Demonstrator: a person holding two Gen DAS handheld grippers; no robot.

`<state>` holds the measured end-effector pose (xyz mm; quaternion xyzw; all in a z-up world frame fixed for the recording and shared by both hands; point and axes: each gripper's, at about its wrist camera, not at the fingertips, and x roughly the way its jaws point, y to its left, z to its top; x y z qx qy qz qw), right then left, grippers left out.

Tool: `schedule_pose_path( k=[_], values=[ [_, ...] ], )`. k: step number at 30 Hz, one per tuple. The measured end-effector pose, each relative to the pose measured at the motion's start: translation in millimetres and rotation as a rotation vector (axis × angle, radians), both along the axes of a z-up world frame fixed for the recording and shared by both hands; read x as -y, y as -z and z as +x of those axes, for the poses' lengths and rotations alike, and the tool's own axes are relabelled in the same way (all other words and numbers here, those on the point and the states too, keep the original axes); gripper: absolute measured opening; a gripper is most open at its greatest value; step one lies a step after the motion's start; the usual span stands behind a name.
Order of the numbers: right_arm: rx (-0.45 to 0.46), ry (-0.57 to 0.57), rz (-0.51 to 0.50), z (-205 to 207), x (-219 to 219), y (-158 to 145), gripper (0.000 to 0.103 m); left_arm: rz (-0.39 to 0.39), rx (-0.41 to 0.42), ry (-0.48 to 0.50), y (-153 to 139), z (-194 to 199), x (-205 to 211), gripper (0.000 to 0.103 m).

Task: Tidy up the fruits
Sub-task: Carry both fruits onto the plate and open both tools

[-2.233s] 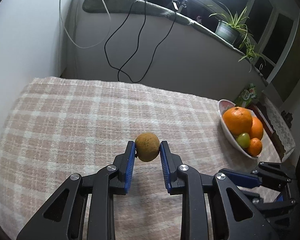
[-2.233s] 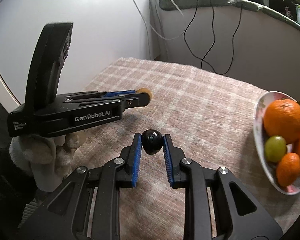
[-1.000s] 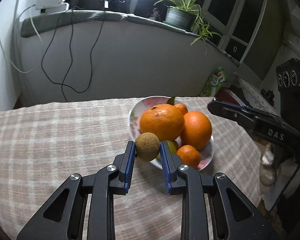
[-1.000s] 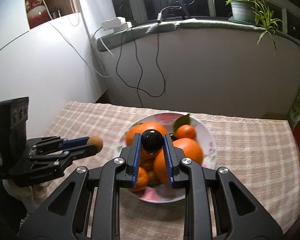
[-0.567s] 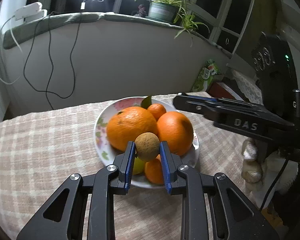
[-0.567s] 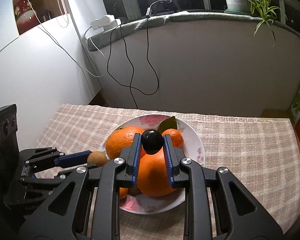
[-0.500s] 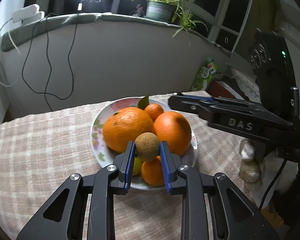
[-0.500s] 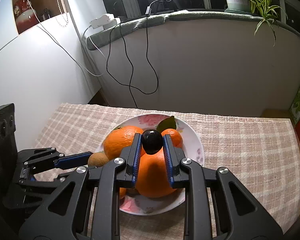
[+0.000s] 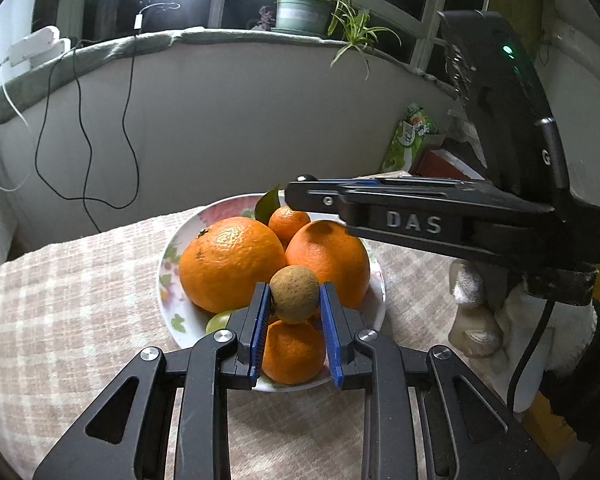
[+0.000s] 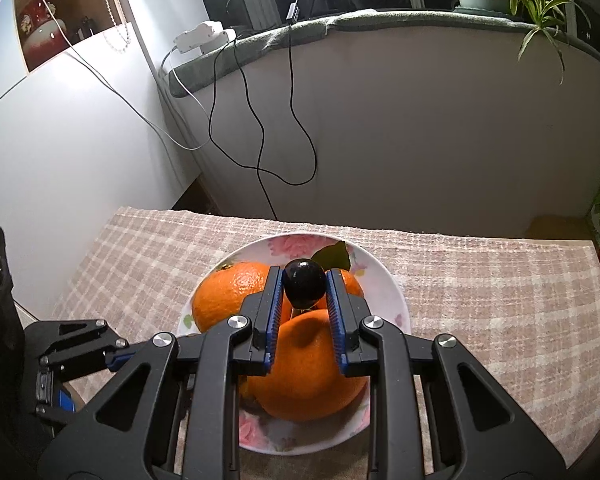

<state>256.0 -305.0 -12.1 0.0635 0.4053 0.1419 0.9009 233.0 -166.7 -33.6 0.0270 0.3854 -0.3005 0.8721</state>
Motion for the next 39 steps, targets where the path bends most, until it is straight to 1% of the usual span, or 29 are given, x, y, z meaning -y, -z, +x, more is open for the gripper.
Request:
schedule_pose_path(
  k=[14, 34, 35, 36, 37, 39],
  values=[
    [-0.013, -0.010, -0.006, 11.1, -8.1, 5.1, 0.023, 0.008, 0.006, 0.000, 1.1, -1.3, 5.0, 0.024],
    [-0.010, -0.027, -0.032, 11.5, -17.8, 7.6, 0.023, 0.031, 0.031, -0.015, -0.9, -6.0, 7.8, 0.025],
    [-0.010, -0.026, -0.032, 11.5, -17.5, 7.4, 0.025, 0.032, 0.031, -0.018, -1.0, -5.6, 7.8, 0.025],
    [-0.007, -0.023, -0.032, 11.1, -16.8, 6.8, 0.033, 0.034, 0.031, -0.019, -0.8, -5.3, 7.8, 0.025],
    [0.001, -0.017, -0.033, 9.9, -15.9, 5.7, 0.045, 0.036, 0.032, -0.021, -0.8, -5.2, 7.8, 0.025],
    [0.017, -0.011, -0.031, 8.7, -13.4, 3.1, 0.057, 0.040, 0.033, -0.022, -0.5, -5.5, 7.8, 0.025]
  ],
)
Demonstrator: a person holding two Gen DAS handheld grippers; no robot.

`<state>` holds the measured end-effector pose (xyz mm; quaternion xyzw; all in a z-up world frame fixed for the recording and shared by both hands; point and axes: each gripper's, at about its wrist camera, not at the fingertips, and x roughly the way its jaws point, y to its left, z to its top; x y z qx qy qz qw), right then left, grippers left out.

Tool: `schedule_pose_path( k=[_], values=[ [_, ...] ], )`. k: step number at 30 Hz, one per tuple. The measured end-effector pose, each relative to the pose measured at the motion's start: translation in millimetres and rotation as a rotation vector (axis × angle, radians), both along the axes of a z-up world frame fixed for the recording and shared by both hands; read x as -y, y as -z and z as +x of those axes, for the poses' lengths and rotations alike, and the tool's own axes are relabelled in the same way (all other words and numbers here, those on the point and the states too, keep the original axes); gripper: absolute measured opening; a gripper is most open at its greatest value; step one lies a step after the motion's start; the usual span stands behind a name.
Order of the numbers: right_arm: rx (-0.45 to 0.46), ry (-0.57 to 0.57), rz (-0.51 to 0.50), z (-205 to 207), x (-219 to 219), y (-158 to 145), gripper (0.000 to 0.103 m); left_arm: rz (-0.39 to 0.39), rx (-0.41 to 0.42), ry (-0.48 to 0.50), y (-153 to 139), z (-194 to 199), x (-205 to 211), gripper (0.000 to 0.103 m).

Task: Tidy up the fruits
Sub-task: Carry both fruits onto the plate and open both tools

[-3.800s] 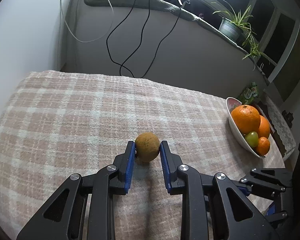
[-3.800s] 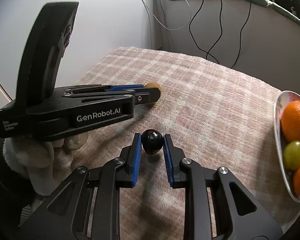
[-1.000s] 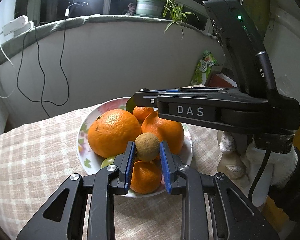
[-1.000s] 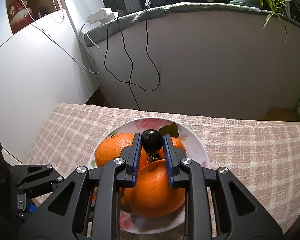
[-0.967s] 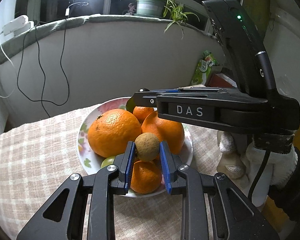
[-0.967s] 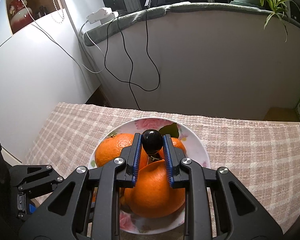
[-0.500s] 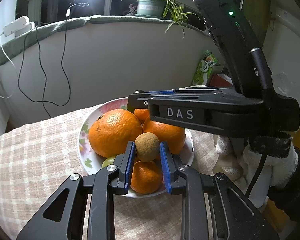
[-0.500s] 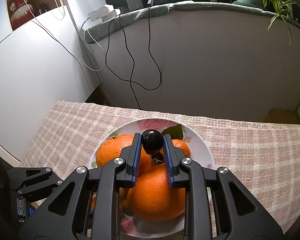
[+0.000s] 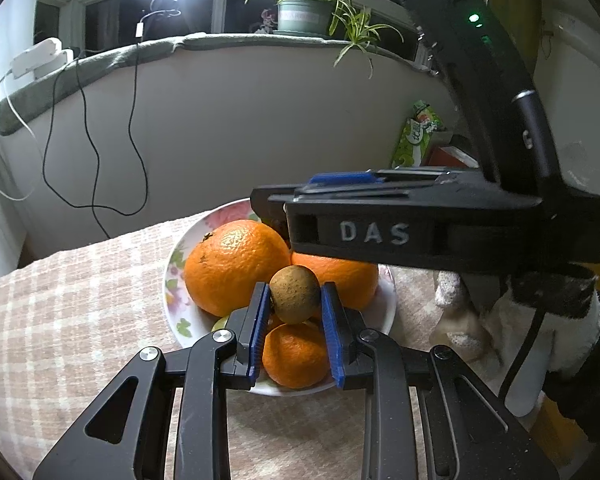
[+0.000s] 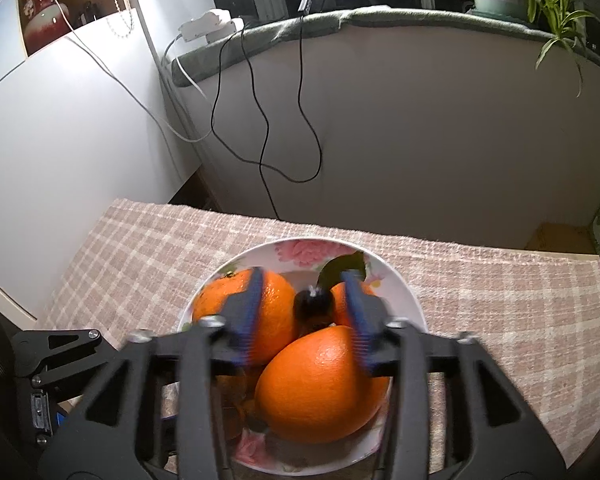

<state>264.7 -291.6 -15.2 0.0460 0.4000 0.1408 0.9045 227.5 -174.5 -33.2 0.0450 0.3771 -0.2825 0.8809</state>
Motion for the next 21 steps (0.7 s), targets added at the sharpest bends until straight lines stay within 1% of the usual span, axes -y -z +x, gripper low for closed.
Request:
schedule_pose_path(
  k=[2, 4, 5, 7, 9, 11, 13, 21],
  values=[
    [0.004, 0.001, 0.003, 0.0, 1.8, -2.2, 0.057, 0.001, 0.002, -0.005, -0.2, -0.2, -1.0, 0.031],
    [0.007, 0.004, 0.002, 0.2, 3.5, -3.5, 0.058, -0.001, 0.003, -0.007, -0.7, -0.1, -2.0, 0.032],
    [0.009, 0.006, 0.003, -0.1, 4.0, -4.3, 0.060, 0.001, 0.004, -0.007, -0.7, 0.1, -2.3, 0.035],
    [0.017, 0.010, 0.006, -1.4, 5.4, -5.9, 0.069, 0.005, 0.007, -0.009, -0.3, 0.0, -2.5, 0.040],
    [0.021, 0.014, 0.007, -2.7, 6.6, -7.3, 0.071, 0.003, 0.005, -0.010, 0.3, 0.3, -3.4, 0.041],
    [0.025, 0.022, 0.009, -4.0, 7.9, -8.8, 0.077, 0.003, 0.003, -0.012, 0.6, 0.3, -4.1, 0.041],
    [0.032, 0.033, 0.015, -4.9, 9.6, -10.8, 0.084, 0.003, 0.002, -0.012, 0.2, -0.5, -4.6, 0.041],
    [0.046, 0.056, 0.043, -12.2, 17.9, -20.0, 0.092, 0.000, 0.008, -0.016, -4.1, -6.7, -7.5, 0.044]
  ],
)
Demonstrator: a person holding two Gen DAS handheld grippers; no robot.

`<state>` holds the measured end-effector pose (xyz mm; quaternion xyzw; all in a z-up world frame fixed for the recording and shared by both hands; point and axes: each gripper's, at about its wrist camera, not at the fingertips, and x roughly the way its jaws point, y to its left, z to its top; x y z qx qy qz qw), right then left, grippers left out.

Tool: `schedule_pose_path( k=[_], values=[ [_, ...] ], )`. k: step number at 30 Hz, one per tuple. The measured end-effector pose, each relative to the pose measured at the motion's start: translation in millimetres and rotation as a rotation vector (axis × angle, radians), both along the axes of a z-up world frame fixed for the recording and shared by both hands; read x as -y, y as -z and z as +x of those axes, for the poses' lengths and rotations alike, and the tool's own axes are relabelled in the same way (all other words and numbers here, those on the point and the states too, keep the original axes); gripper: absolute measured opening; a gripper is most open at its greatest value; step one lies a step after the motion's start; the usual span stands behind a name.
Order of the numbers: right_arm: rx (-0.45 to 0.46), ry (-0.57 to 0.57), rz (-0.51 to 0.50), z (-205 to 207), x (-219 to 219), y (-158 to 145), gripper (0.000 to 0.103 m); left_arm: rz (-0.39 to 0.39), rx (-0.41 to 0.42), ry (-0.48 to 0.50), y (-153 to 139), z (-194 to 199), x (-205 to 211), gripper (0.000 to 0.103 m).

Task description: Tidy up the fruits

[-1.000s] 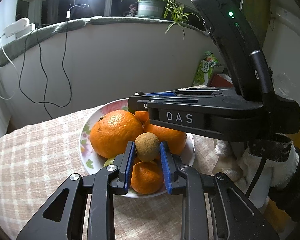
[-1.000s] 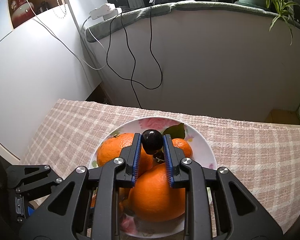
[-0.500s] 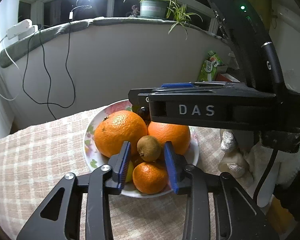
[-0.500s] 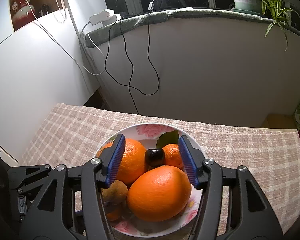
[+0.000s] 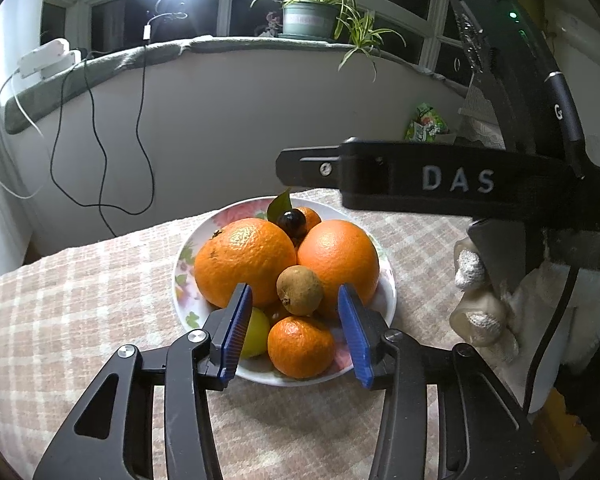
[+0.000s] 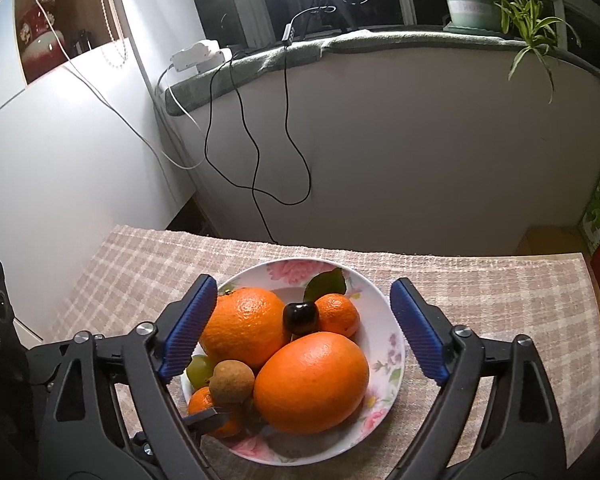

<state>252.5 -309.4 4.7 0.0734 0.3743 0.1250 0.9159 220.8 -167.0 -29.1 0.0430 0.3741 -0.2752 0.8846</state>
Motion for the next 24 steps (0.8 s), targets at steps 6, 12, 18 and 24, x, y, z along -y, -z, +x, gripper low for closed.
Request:
schedule_pose_path(
  k=[6, 12, 18, 24],
  values=[
    [0.010, 0.013, 0.007, -10.8, 5.4, -7.4, 0.094, -0.003, 0.007, -0.005, -5.4, -6.1, -3.9, 0.044],
    [0.025, 0.020, 0.002, -26.1, 9.0, -15.5, 0.094, -0.010, 0.024, -0.012, -16.2, -16.9, -10.0, 0.044],
    [0.053, 0.033, 0.001, -53.4, 11.7, -27.9, 0.094, -0.016, 0.062, -0.030, -32.4, -39.0, -22.1, 0.047],
    [0.101, 0.054, -0.085, -97.9, 8.3, -38.0, 0.094, -0.032, 0.101, -0.066, -47.6, -68.3, -38.3, 0.056]
  ],
)
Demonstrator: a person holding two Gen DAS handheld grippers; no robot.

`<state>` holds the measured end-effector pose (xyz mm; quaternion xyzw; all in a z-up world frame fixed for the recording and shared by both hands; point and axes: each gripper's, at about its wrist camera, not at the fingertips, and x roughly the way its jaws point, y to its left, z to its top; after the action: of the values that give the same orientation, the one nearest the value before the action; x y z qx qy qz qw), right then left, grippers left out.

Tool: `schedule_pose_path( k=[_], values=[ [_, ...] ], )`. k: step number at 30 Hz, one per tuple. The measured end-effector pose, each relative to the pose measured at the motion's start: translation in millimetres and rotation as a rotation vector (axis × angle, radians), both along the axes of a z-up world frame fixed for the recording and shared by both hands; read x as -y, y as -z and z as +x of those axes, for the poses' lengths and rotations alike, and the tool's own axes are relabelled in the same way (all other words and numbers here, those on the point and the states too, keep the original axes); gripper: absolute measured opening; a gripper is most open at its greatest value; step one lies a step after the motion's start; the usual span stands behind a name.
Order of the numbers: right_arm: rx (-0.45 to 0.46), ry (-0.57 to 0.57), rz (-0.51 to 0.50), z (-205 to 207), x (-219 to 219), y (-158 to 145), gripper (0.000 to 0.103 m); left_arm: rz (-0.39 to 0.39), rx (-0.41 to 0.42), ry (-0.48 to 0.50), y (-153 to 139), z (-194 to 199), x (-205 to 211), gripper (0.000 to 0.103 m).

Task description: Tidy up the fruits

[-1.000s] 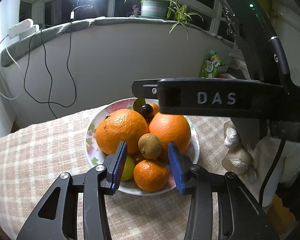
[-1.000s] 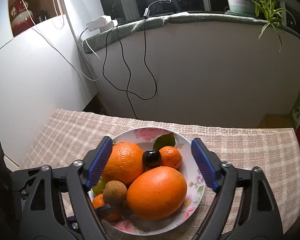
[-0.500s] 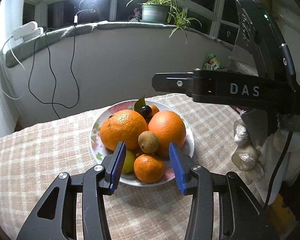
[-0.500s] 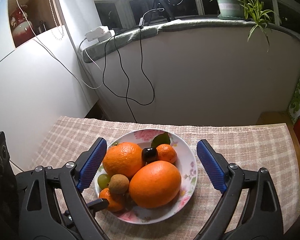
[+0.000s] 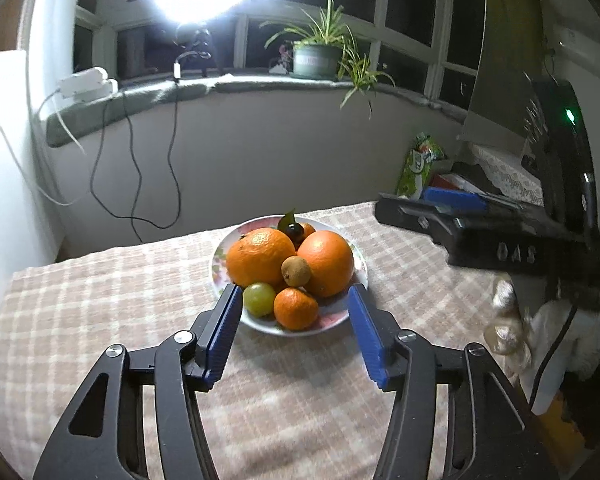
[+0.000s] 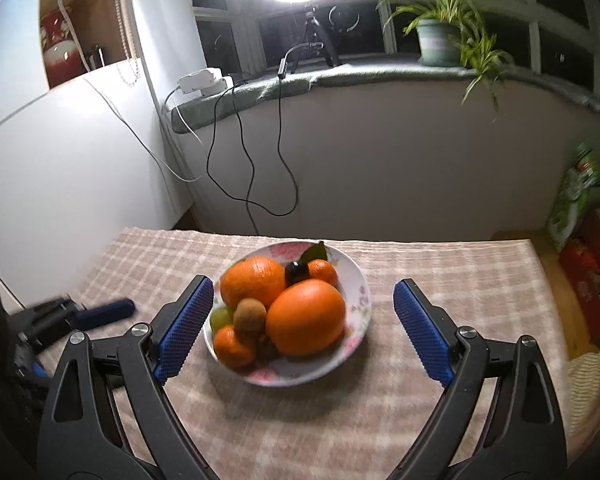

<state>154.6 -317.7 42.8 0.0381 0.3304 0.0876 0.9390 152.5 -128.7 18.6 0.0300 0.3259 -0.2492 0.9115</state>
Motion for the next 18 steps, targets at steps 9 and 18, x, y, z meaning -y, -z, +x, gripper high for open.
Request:
schedule_pose_path(
  k=[9, 18],
  values=[
    [0.075, 0.009, 0.033, -78.4, -2.2, -12.9, 0.094, -0.021, 0.059, -0.077, -19.1, -54.3, -23.0, 0.071],
    [0.092, 0.051, -0.014, -142.8, -21.2, -9.1, 0.103, -0.022, 0.092, -0.169, -22.3, -99.9, -41.2, 0.082]
  ],
)
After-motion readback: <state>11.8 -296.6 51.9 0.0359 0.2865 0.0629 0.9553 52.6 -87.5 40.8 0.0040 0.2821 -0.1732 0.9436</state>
